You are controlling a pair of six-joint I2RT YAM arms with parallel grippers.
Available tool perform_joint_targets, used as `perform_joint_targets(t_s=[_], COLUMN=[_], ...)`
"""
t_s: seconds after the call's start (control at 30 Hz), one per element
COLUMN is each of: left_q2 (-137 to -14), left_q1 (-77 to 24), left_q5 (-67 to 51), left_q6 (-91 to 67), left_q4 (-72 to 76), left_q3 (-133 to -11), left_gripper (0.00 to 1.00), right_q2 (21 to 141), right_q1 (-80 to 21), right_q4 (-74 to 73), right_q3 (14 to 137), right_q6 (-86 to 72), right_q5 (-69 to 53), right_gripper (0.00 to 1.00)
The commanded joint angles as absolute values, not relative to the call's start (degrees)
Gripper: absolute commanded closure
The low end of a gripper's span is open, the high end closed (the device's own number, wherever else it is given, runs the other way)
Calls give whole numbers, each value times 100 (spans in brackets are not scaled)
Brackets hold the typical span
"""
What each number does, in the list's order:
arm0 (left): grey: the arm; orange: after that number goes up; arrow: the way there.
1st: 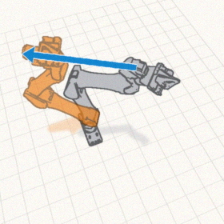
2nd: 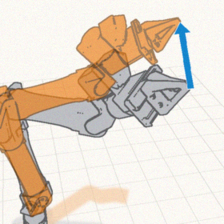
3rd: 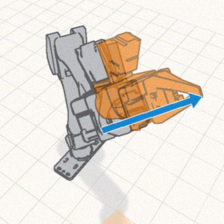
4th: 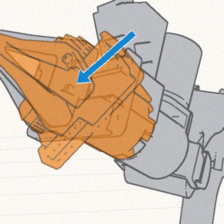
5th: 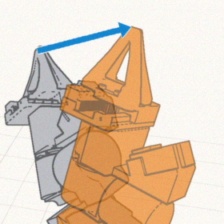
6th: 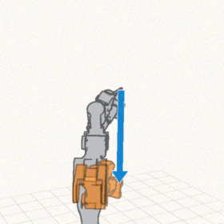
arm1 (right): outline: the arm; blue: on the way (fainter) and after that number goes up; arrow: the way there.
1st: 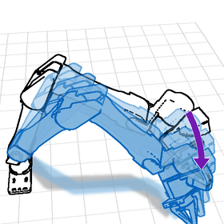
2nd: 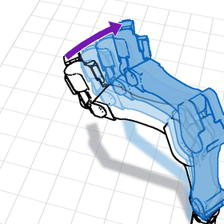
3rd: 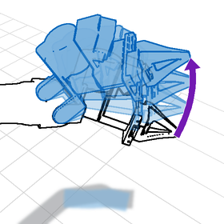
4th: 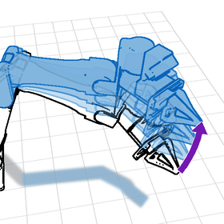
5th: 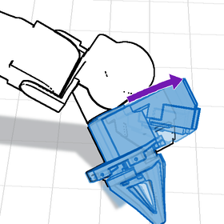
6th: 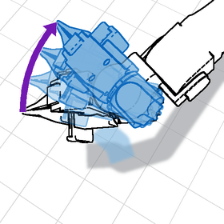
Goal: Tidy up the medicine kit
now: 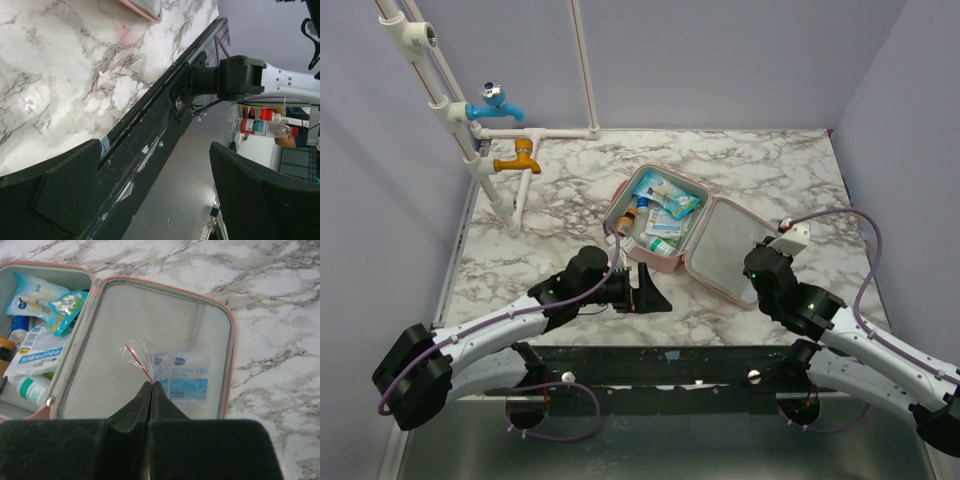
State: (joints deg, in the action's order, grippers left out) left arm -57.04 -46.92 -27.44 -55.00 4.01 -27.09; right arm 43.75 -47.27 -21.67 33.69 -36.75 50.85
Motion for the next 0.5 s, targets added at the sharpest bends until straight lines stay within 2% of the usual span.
perform_joint_targets(t_s=[0.0, 0.47], left_q2=[-6286, -8314], left_q1=[-4881, -5201], left_q5=[-2434, -1796], left_q6=[-5871, -6794], left_q4=[1505, 2918], left_q3=[-2937, -3579], left_gripper=[8, 11], right_q2=[4184, 3624], right_q1=[-4676, -4668], right_q4=[-2720, -3032], right_q3=[3444, 3296], right_q6=[-4571, -5015], right_q5=[5782, 5595], right_gripper=[99, 99])
